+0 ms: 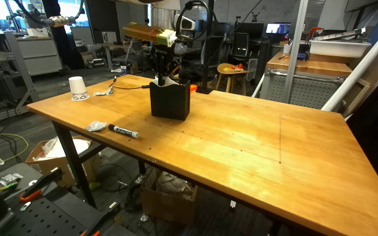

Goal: Put the towel in the black box

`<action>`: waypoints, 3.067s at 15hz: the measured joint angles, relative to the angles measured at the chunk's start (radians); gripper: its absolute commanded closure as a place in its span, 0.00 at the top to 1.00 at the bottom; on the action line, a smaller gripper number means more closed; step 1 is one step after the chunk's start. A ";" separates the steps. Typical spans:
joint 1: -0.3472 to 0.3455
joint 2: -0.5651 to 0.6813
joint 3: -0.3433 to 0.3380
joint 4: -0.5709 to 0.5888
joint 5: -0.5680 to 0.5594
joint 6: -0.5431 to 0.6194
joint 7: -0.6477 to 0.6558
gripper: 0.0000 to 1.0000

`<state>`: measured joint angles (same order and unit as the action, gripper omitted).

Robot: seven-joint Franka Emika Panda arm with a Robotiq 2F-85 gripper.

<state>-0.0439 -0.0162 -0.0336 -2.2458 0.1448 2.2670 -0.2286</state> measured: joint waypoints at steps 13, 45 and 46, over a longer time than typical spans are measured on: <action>0.019 -0.001 0.013 0.024 0.000 0.040 -0.018 0.01; 0.022 0.149 0.028 0.097 -0.227 0.085 -0.062 0.02; 0.022 0.150 0.030 0.097 -0.227 0.085 -0.064 0.02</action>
<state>-0.0220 0.1338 -0.0038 -2.1489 -0.0822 2.3524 -0.2926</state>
